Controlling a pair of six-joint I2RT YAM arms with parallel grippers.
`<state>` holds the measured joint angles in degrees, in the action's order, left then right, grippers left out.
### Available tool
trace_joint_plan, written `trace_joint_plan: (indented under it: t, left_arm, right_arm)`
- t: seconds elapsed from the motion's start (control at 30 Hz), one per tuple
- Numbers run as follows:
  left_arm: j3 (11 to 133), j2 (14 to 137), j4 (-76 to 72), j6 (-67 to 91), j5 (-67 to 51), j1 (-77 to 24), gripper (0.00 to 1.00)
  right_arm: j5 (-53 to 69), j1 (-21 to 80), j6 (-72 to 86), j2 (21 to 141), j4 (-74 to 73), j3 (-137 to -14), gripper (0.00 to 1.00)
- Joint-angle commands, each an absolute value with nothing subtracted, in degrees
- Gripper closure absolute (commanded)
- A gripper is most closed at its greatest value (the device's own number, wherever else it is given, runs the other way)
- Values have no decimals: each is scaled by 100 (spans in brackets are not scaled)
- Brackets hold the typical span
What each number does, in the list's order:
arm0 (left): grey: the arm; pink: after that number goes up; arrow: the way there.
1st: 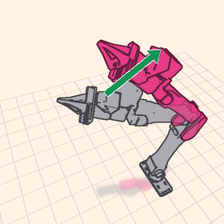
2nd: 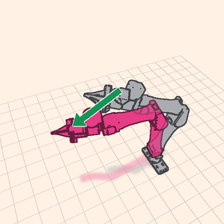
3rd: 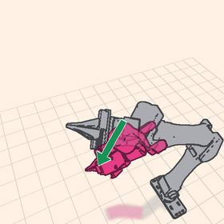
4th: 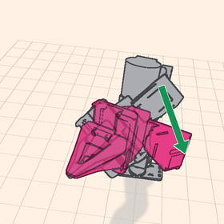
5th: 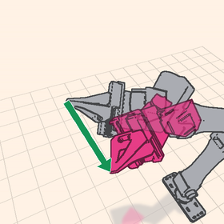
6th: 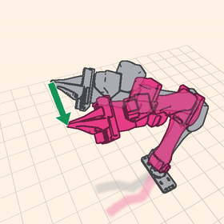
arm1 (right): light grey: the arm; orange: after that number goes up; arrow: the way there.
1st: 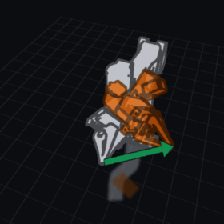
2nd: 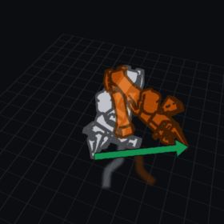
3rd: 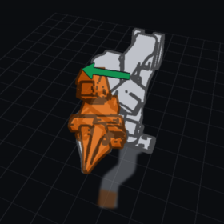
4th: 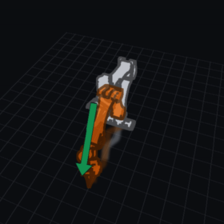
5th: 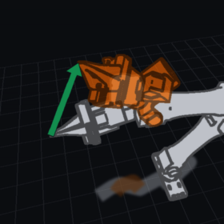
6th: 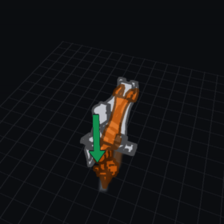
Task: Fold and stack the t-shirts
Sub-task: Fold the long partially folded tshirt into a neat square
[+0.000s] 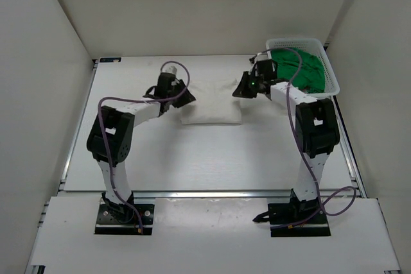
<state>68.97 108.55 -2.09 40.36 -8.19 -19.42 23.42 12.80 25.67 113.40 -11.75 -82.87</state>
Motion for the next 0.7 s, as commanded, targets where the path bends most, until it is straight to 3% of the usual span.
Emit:
trace_joint_plan:
  t: [0.0, 0.27, 0.57, 0.67]
  left_arm:
    - [6514, 10942, -501, 4131, -984, -2303, 62]
    - [4108, 10161, -1643, 4806, -1204, -2311, 64]
    - [2137, 7631, -1917, 5343, -977, -3119, 62]
    - [2232, 6700, -1364, 5204, -695, -3252, 61]
  right_arm:
    - [2311, 1511, 2750, 11232, -528, -7632, 100]
    - [2303, 1459, 3120, 10724, 192, -5540, 100]
    - [2434, 1784, 2989, 8959, 299, -4087, 100]
    - [2487, 1697, 2971, 8465, 28, -4192, 91]
